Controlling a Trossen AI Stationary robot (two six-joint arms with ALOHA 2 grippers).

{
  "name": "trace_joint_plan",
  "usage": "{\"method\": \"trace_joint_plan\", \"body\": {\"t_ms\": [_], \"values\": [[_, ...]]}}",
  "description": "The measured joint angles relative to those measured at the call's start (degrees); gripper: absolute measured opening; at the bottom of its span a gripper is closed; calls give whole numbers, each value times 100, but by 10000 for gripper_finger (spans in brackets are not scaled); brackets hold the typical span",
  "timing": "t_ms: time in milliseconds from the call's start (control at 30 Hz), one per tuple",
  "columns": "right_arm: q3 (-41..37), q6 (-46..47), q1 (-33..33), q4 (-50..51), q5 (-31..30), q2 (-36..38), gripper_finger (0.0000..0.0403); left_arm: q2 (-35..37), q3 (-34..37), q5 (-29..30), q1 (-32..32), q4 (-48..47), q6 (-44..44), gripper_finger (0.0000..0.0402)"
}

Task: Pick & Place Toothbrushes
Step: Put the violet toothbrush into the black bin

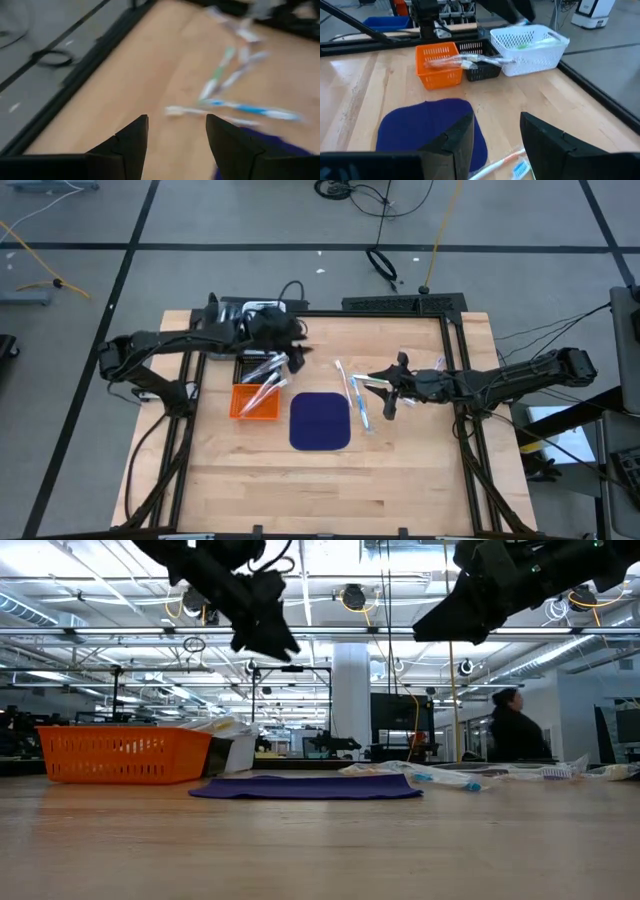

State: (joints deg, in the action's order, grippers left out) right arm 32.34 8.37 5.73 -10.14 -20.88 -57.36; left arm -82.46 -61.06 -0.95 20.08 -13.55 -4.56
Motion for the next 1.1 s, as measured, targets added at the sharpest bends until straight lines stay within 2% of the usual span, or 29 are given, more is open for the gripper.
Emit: {"method": "trace_joint_plan", "body": {"t_ms": [233,567,667,767,1100], "values": [[1,531,0,888,14,0,151,0,0,-105,-633,167,112,195],[2,2153,1,3361,27,0,151,0,0,140,-1193,178,145,200],[2,2534,1,3893,227,-38,151,0,0,270,-1261,182,144,200],[-3,2733,2,4184,324,-168,150,0,0,300,-1276,185,144,200],[-297,2699,1,4121,196,-655,150,0,0,308,-1275,212,114,200]]}}
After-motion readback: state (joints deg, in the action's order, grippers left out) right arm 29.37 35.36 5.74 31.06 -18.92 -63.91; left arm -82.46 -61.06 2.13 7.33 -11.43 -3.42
